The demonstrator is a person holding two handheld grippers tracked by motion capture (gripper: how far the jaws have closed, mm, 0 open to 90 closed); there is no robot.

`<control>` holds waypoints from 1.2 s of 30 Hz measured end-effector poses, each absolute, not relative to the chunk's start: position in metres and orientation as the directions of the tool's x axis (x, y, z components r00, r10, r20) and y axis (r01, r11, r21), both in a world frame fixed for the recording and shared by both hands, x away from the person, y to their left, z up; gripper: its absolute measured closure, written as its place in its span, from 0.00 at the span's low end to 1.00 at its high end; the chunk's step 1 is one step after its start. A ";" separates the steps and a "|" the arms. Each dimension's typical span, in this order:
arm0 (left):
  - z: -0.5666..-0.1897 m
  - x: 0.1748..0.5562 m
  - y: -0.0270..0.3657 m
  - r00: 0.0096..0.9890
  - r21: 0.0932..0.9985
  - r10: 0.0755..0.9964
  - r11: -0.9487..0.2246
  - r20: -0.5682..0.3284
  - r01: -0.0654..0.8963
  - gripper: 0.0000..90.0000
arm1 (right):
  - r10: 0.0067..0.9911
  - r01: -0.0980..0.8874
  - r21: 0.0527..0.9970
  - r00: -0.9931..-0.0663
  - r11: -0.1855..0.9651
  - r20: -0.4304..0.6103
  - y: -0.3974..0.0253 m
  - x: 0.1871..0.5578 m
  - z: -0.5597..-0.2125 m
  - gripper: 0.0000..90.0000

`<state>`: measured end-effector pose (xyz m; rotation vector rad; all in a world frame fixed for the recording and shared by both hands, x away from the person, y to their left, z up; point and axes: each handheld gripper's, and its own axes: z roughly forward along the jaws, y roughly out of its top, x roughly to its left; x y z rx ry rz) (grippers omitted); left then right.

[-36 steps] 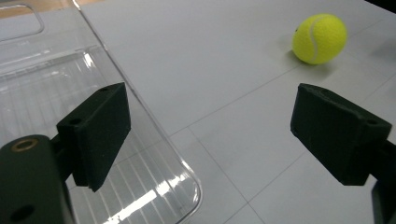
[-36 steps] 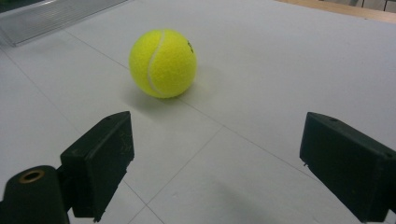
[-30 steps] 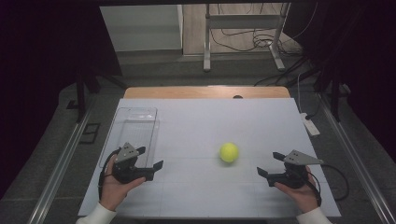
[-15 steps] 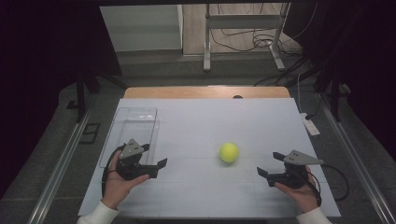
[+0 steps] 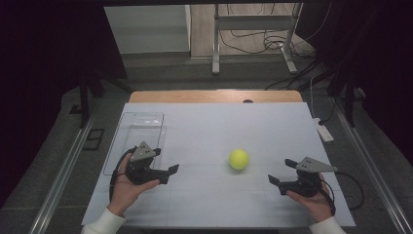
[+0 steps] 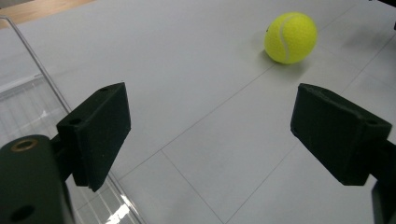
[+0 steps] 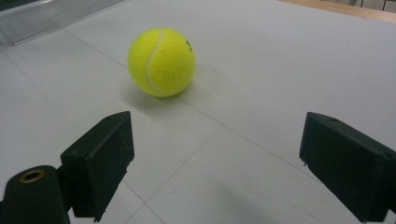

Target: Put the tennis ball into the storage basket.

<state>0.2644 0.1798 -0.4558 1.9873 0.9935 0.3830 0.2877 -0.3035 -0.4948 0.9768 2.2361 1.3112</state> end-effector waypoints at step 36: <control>-0.453 0.283 0.158 0.686 0.784 0.721 -0.365 -0.103 0.501 0.15 | 0.721 0.379 0.862 -0.692 0.337 0.022 -0.304 0.288 -0.496 0.12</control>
